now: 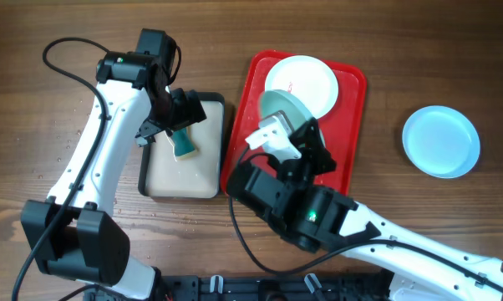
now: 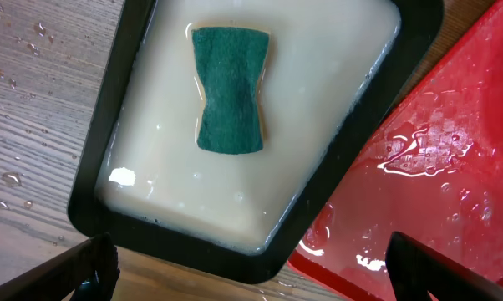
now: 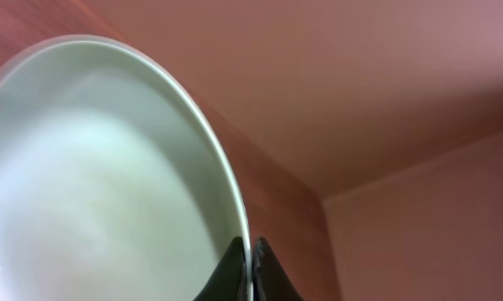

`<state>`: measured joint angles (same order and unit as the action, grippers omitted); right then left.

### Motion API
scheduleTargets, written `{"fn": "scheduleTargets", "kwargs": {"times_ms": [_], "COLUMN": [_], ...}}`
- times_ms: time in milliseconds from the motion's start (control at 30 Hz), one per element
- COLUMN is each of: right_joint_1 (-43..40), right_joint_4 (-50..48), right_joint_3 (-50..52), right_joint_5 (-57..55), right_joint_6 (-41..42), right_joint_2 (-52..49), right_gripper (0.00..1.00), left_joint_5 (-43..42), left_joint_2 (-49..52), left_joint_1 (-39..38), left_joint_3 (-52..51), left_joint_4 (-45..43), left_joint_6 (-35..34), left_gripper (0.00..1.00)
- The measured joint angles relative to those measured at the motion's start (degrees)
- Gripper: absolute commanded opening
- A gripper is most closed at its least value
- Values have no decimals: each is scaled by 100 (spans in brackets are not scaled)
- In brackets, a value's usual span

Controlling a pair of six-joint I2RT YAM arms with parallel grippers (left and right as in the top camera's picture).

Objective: Clean dirty plates on tray and stack at the side
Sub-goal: 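Carry the blue plate right and stack it on the first blue plate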

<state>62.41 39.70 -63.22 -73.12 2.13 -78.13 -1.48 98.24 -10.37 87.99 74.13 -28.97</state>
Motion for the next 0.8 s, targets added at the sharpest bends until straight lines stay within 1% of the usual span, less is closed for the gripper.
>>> {"fn": "scheduleTargets", "kwargs": {"times_ms": [33,100,167,267,300,333,367,433,467,533,567,600,633,667,700,767,800], "right_joint_1": [39,24,-26,-142,-181,-345,-743,-1917,-2686,-4312,-4907,-5816,-6638,-7252,-8190,-9359,-9796], "right_joint_4": [-295,-780,-866,-835,-678,-238,203,625,695,743,756,745,758,761,756,756,765], "right_joint_3": [2,2,2,2,-15,-26,-42,-46,-46,-44,-44,-46,-46,-46,-46,-48,-46], "right_joint_5": [-61,-380,-439,-295,-192,146,796,2603,3646,5512,6205,7173,7700,7995,8216,8017,7871], "right_joint_6": [-354,-761,-1069,-1117,-968,-437,225,1296,1600,1858,1858,1797,1784,1775,1779,1978,2063], "right_joint_2": [-2,-2,-2,-2,-2,-2,-4,-13,-20,-24,-24,-24,-28,-28,-35,-201,-339], "right_gripper": [4,4,4,4,4,4,4,4,4,4,4,4,4,4,4,4,4], "left_joint_5": [-2,-9,-15,-15,-15,-17,-15,-17,-15,-15,-15,-15,-15,-15,-15,-15,-15], "left_joint_2": [0,0,0,0,0,0,0,0,0,0,0,0,0,0,0,0,0], "left_joint_1": [0,0,0,0,0,0,0,0,0,0,0,0,0,0,0,0,0], "left_joint_3": [0,0,0,0,0,0,0,0,0,0,0,0,0,0,0,0,0], "left_joint_4": [7,0,2,2,4,7,2,0,2,0,9,9,0,2,2,4,4], "left_joint_6": [0,0,0,0,0,0,0,0,0,0,0,0,0,0,0,0,0], "left_gripper": [100,100,100,100,100,100,100,100,100,100,100,100,100,100,100,100,100]}}
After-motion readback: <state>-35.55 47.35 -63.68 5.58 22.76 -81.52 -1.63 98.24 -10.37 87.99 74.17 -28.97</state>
